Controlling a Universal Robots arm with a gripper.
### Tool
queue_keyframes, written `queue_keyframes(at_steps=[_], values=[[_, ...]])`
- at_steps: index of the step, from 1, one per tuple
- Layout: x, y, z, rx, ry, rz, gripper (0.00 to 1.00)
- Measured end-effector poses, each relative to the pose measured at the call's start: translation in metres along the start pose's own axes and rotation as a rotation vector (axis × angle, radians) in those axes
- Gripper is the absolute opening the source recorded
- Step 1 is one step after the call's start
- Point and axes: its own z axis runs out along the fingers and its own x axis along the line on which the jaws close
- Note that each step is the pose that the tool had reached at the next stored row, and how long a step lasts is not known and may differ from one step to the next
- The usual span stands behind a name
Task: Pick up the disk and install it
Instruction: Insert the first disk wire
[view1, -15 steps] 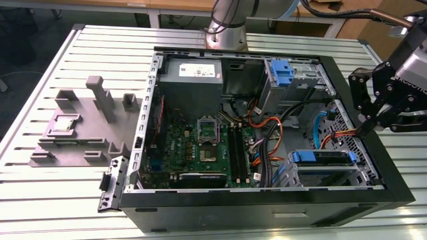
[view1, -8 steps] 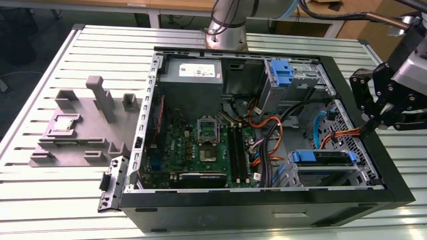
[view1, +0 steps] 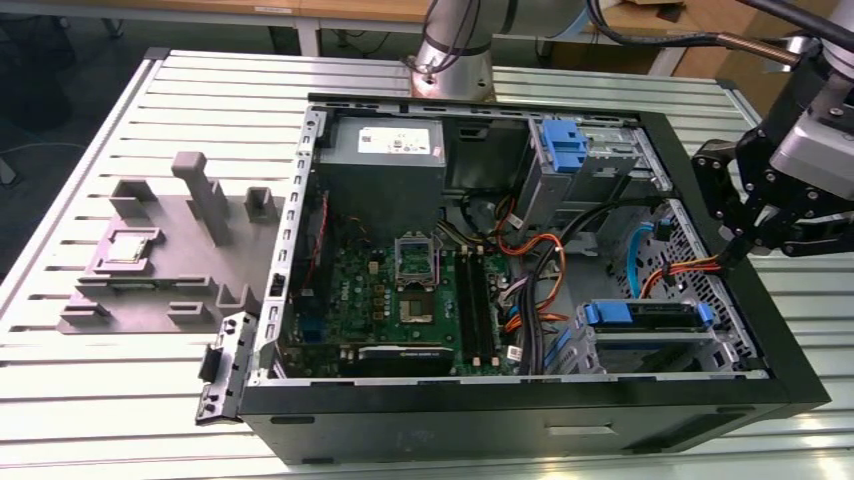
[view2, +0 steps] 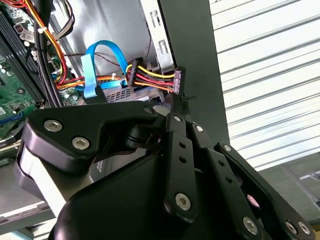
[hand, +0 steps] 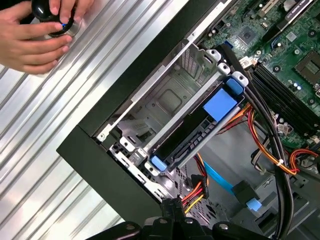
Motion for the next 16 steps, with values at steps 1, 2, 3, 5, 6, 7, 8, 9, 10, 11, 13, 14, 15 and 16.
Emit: queue_keyframes(at_steps=[1,2,3,5,6,7,8,9,10,11,13,14,15,16], values=[[0.0000,0.0000,0.0000,0.0000,0.0000,0.000,0.10],[0.0000,0.0000,0.0000,0.0001,0.0000,0.000,0.10],[0.0000,0.0000,0.0000,0.0001,0.0000,0.000,0.10],[0.0000,0.0000,0.0000,0.0003,0.0000,-0.002,0.11],[-0.0001,0.0000,0.0001,0.0009,-0.0005,-0.008,0.11],[-0.0001,-0.0001,0.0002,0.0018,-0.0010,-0.018,0.11],[-0.0001,0.0000,0.0003,0.0032,-0.0018,-0.032,0.17],[-0.0001,0.0000,0.0006,0.0049,-0.0026,-0.047,0.17],[-0.0001,0.0000,0.0010,0.0068,-0.0034,-0.064,0.17],[-0.0002,0.0001,0.0013,0.0086,-0.0042,-0.080,0.17],[-0.0002,0.0001,0.0020,0.0109,-0.0046,-0.105,0.19],[-0.0003,0.0001,0.0024,0.0114,-0.0040,-0.116,0.24],[-0.0004,0.0001,0.0029,0.0113,-0.0022,-0.125,0.24],[-0.0005,0.0002,0.0034,0.0116,0.0022,-0.132,0.31]])
